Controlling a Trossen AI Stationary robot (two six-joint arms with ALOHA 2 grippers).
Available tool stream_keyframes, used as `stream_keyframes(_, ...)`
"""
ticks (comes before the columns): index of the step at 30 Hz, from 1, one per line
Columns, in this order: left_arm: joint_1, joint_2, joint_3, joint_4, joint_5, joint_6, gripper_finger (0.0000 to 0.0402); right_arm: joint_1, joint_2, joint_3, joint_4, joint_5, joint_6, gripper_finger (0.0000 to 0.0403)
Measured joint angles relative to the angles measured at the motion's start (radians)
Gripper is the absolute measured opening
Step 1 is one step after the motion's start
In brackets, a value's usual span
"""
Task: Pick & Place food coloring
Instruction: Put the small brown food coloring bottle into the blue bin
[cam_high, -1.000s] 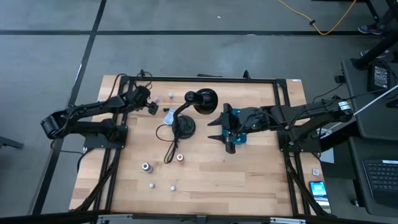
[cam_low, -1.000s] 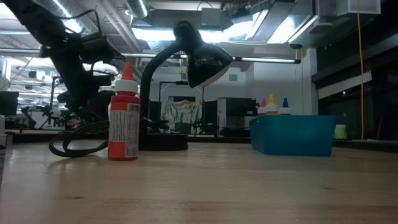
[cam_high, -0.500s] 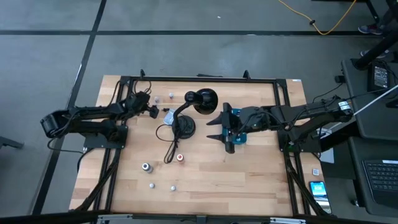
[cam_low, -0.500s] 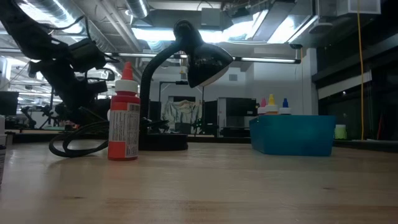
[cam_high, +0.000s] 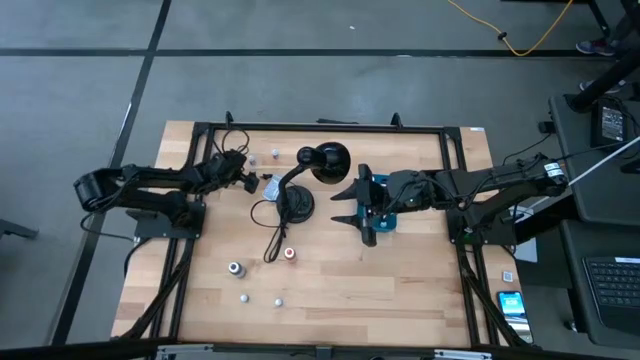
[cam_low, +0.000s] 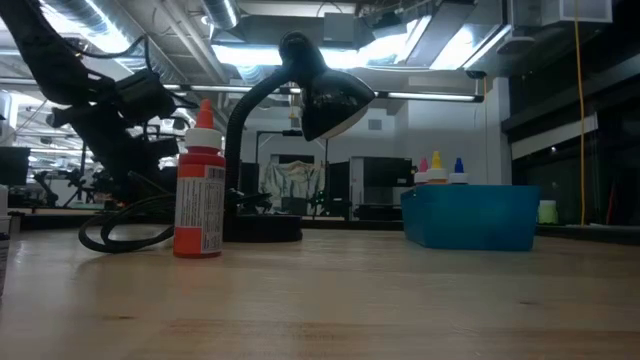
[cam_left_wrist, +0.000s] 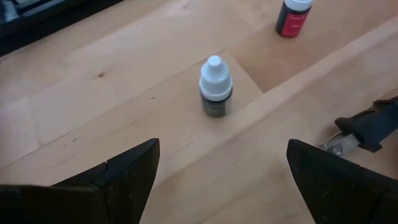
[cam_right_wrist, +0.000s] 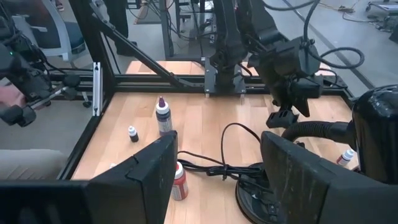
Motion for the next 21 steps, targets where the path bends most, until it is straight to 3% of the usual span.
stream_keyframes(21, 0.022, 0.275, 0.0, 0.359, -0.017, 0.034, 0.0345, 0.0, 0.0, 0.0, 0.006, 0.001, 0.0, 0.0231)
